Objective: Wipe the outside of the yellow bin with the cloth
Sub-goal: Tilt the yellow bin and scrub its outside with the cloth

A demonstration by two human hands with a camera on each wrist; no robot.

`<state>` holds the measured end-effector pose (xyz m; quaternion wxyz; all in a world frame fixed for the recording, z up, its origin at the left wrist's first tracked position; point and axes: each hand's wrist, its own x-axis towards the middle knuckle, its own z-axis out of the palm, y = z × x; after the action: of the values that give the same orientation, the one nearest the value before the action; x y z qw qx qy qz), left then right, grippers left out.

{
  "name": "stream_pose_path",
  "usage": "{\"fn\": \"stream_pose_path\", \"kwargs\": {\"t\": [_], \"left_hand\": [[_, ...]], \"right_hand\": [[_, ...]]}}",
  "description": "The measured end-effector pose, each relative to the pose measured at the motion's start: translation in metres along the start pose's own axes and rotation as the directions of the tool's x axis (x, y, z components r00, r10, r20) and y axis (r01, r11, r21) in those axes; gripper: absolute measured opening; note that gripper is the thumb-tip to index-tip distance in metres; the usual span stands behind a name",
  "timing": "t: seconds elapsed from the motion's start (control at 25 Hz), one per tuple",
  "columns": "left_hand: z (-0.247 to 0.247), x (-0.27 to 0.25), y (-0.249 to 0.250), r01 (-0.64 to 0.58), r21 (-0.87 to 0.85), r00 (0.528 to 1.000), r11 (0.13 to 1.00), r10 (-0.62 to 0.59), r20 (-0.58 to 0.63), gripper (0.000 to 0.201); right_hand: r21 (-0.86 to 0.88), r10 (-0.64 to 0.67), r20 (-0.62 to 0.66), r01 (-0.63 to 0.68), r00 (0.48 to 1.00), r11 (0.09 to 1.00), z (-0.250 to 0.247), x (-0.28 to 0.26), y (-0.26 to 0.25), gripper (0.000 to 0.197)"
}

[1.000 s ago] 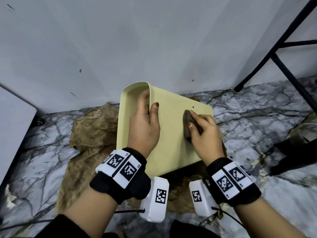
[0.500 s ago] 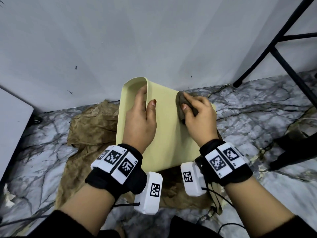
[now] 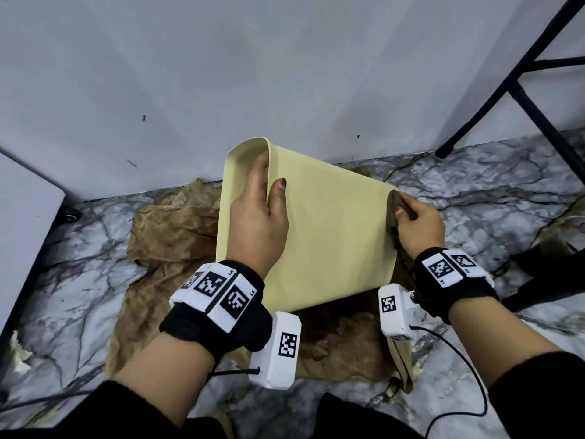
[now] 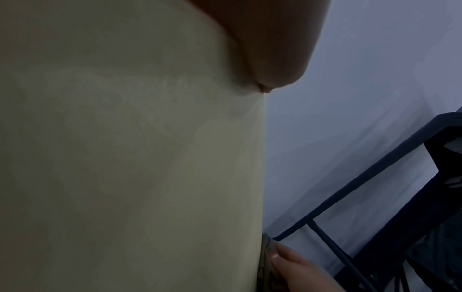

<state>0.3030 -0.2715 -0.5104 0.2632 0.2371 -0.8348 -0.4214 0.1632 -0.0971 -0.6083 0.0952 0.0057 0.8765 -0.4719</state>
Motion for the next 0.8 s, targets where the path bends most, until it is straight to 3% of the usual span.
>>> {"fn": "stream_pose_path", "kwargs": {"t": [0.08, 0.2, 0.32, 0.4, 0.48, 0.6, 0.8], "left_hand": [[0.001, -0.002, 0.0, -0.007, -0.001, 1.0, 1.0, 0.007, -0.007, 0.036], [0.004, -0.002, 0.001, -0.01, -0.016, 1.0, 1.0, 0.01, -0.016, 0.036], [0.005, -0.003, 0.001, -0.036, -0.005, 0.999, 0.999, 0.035, -0.029, 0.038], [0.004, -0.004, -0.001, -0.05, -0.013, 0.998, 0.999, 0.049, -0.034, 0.04], [0.001, -0.004, -0.001, -0.041, -0.031, 0.998, 0.999, 0.04, -0.041, 0.041], [0.002, -0.003, -0.004, -0.031, -0.037, 0.999, 0.999, 0.03, -0.034, 0.038], [-0.001, -0.004, -0.004, 0.009, -0.069, 1.0, 0.998, -0.01, -0.021, 0.039]], "right_hand": [[0.02, -0.014, 0.009, 0.014, 1.0, 1.0, 0.003, -0.007, -0.011, 0.036], [0.069, -0.232, -0.004, 0.232, 0.973, 0.97, 0.015, -0.04, -0.047, 0.035], [0.114, -0.502, -0.014, 0.5, 0.865, 0.859, 0.03, -0.077, -0.09, 0.036], [0.13, -0.57, 0.025, 0.563, 0.821, 0.816, 0.035, -0.089, -0.109, 0.036], [0.163, -0.569, 0.057, 0.555, 0.82, 0.816, 0.035, -0.088, -0.118, 0.036], [0.183, -0.499, 0.045, 0.484, 0.865, 0.856, 0.032, -0.071, -0.11, 0.035], [0.109, -0.23, 0.03, 0.226, 0.973, 0.968, 0.02, -0.025, -0.064, 0.034]]}}
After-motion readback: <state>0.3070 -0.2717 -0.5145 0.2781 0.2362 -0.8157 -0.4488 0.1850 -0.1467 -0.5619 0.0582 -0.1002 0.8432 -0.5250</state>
